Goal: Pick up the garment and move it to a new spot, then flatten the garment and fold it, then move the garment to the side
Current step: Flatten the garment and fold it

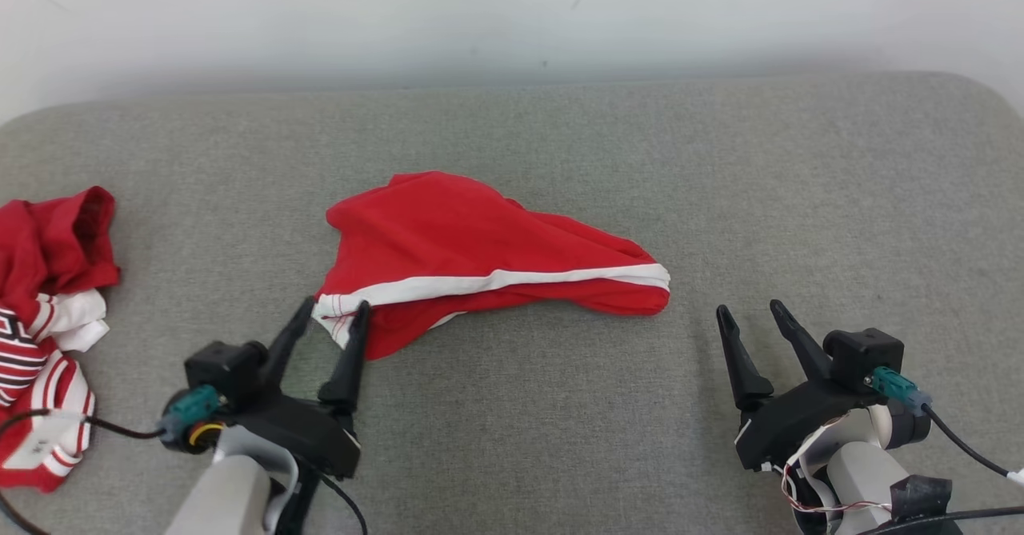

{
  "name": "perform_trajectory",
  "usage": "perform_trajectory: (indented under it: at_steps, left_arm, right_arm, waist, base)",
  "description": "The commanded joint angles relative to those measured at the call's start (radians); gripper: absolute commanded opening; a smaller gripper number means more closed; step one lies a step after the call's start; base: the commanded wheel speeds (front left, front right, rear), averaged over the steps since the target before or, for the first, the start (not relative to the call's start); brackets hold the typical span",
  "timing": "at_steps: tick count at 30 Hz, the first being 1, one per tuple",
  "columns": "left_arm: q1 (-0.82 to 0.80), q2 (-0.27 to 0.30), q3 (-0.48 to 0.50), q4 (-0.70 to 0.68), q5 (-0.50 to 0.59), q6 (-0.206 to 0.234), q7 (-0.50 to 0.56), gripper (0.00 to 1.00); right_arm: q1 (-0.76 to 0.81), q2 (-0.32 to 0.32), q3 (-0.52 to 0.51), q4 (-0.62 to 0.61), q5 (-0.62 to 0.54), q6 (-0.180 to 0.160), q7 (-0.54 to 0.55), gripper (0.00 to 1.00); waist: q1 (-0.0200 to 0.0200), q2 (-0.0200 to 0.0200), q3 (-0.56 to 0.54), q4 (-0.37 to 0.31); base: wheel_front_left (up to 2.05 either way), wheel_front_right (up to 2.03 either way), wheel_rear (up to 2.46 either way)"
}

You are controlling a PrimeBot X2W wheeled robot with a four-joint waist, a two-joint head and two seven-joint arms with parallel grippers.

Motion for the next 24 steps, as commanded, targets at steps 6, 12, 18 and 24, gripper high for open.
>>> perform_trajectory:
  at_steps: [6,12,18,24]
  left_arm:
    - [-0.021,0.024,-0.018,0.033,-0.057,0.0,-0.005,1.0]
    - [-0.038,0.045,-0.072,0.052,-0.11,0.0,-0.005,1.0]
    - [-0.051,0.062,-0.119,0.058,-0.158,0.0,-0.005,1.0]
    - [-0.058,0.078,-0.157,0.032,-0.197,0.0,-0.005,0.54]
  right_arm:
    - [-0.009,-0.004,0.0,-0.003,0.002,0.0,-0.005,1.0]
    - [-0.011,0.002,0.0,-0.002,-0.006,0.0,-0.005,1.0]
    - [-0.014,0.0,0.002,-0.006,-0.007,0.0,-0.005,1.0]
    - [-0.023,-0.002,0.002,-0.012,-0.012,0.0,-0.005,1.0]
  waist:
    - [0.0,0.0,0.014,-0.011]
    - [0.0,0.0,0.018,-0.013]
    - [0.0,0.0,0.025,-0.013]
    - [0.0,0.0,0.04,-0.013]
  base:
    - [0.0,0.0,0.0]
    - [0.0,0.0,0.0]
    - [0.0,0.0,0.0]
    - [0.0,0.0,0.0]
